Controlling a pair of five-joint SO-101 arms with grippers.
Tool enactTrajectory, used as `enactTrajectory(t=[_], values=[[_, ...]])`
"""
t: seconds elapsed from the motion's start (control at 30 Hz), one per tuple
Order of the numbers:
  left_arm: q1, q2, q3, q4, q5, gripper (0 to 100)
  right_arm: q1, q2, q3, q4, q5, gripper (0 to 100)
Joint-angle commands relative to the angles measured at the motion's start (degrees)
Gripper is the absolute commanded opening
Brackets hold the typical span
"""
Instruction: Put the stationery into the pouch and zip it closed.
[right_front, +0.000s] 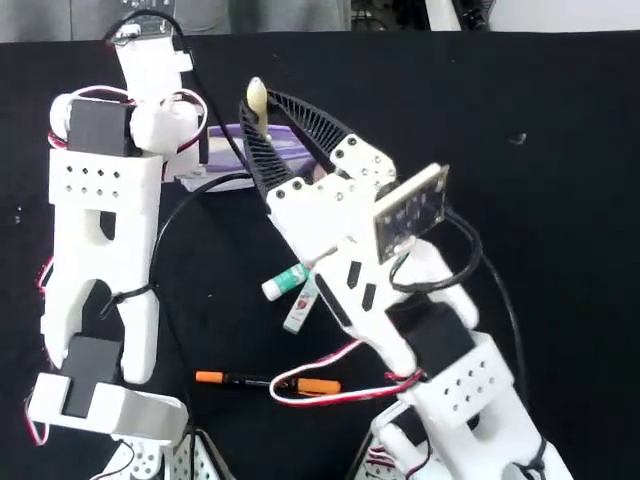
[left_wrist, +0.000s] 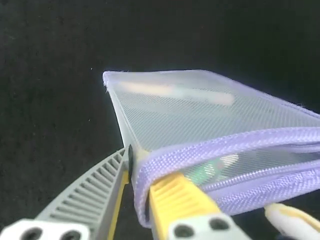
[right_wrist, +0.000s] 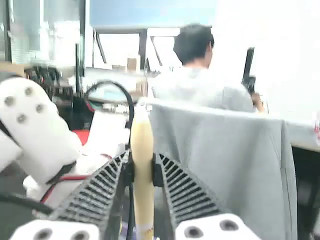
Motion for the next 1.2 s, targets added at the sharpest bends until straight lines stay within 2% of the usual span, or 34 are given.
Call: enactTrajectory(t=[0.0,0.2,0.4,0.6,0.73,0.8,0.97,1.07,1.17], values=[[0.7,-1.8,0.0,0.3,0.3,3,-0.9,-1.2,2.3,-9.0,-0.4,1.1],[0.7,-1.5,0.0,0.3,0.2,3,-0.6,-1.0,4.7,-14.2,3.6,1.1],[0.7,-1.4,0.0,0.3,0.2,3,-0.5,-0.8,4.9,-16.7,3.7,1.1],[0.7,-1.4,0.7,0.1,0.2,3,-0.5,1.2,9.6,-26.2,3.5,1.1],[0.7,-1.4,0.7,0.1,0.2,3,-0.5,5.7,10.8,-28.2,3.1,1.1],[0.7,-1.4,0.6,0.1,0.4,3,-0.5,8.2,10.8,-28.4,0.8,1.1],[-1.5,-1.4,0.4,0.0,0.4,3,3.3,10.2,11.0,-28.0,-11.3,1.1],[-2.1,-1.9,0.3,0.0,0.4,3,4.1,10.2,12.8,-27.5,-11.7,1.8],[-2.0,-1.5,0.3,-0.2,0.5,3,3.9,10.1,13.3,-27.5,-11.8,9.9]])
